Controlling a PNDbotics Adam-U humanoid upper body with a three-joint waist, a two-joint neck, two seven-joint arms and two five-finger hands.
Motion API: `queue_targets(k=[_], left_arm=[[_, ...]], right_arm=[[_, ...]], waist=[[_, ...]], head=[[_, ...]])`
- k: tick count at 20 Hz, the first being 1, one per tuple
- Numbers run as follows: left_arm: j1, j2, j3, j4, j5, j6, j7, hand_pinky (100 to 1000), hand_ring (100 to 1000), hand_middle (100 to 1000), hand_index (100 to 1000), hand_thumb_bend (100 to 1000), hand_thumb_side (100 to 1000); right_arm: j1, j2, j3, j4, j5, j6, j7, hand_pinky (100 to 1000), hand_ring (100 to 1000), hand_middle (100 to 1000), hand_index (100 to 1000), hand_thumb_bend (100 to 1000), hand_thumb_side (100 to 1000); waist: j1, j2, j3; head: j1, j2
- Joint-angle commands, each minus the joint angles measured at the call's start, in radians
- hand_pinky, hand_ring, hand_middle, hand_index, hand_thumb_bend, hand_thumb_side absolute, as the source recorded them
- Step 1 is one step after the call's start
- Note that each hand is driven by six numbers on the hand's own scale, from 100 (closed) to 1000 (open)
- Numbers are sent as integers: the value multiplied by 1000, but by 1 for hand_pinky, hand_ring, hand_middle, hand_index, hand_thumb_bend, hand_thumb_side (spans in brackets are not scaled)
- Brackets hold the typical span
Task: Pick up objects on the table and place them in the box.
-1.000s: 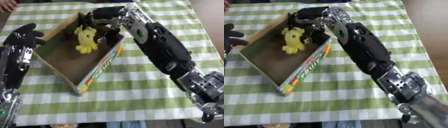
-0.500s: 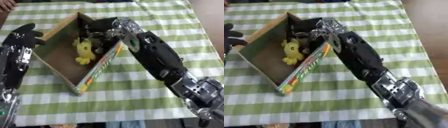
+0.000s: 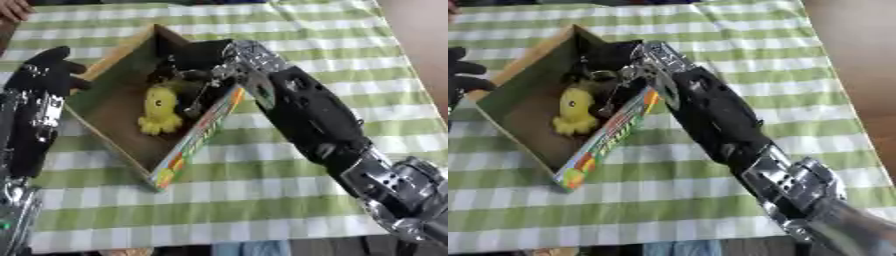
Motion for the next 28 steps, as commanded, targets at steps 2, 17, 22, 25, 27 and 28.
queue_targets(k=[2, 17, 22, 25, 27, 28], left_arm=[[-16, 5, 2, -22, 0, -3, 0, 800, 622, 649, 854, 275, 720], [-10, 12, 4, -35, 2, -5, -2, 797, 623, 648, 854, 284, 720], [3, 14, 10, -24, -7, -2, 1, 797, 622, 648, 853, 284, 719], [20, 15, 19, -11, -14, -1, 11, 797, 622, 647, 852, 269, 715], [27, 14, 27, -3, -20, -2, 23, 797, 621, 646, 852, 277, 715], [30, 13, 31, 1, -23, -2, 29, 797, 621, 646, 852, 276, 715]], right_arm=[[-26, -10, -5, -19, 20, -4, -42, 849, 762, 769, 977, 409, 401], [-90, -114, -27, -128, -5, 3, -121, 861, 767, 773, 986, 352, 378], [-108, -181, -67, -192, -83, 50, -139, 857, 762, 768, 981, 451, 357], [-99, -210, -99, -243, -133, 85, -159, 843, 749, 759, 970, 368, 365], [-84, -229, -113, -284, -166, 104, -181, 838, 744, 756, 966, 369, 340], [-76, -239, -117, -306, -182, 112, -191, 837, 743, 755, 965, 366, 340]], waist=[[4, -16, 0], [2, -27, -20], [2, -29, -38], [8, -32, -63], [10, -33, -78], [11, -34, -86]], head=[[-4, 1], [4, 0], [16, -3], [37, -9], [49, -7], [55, -5]])
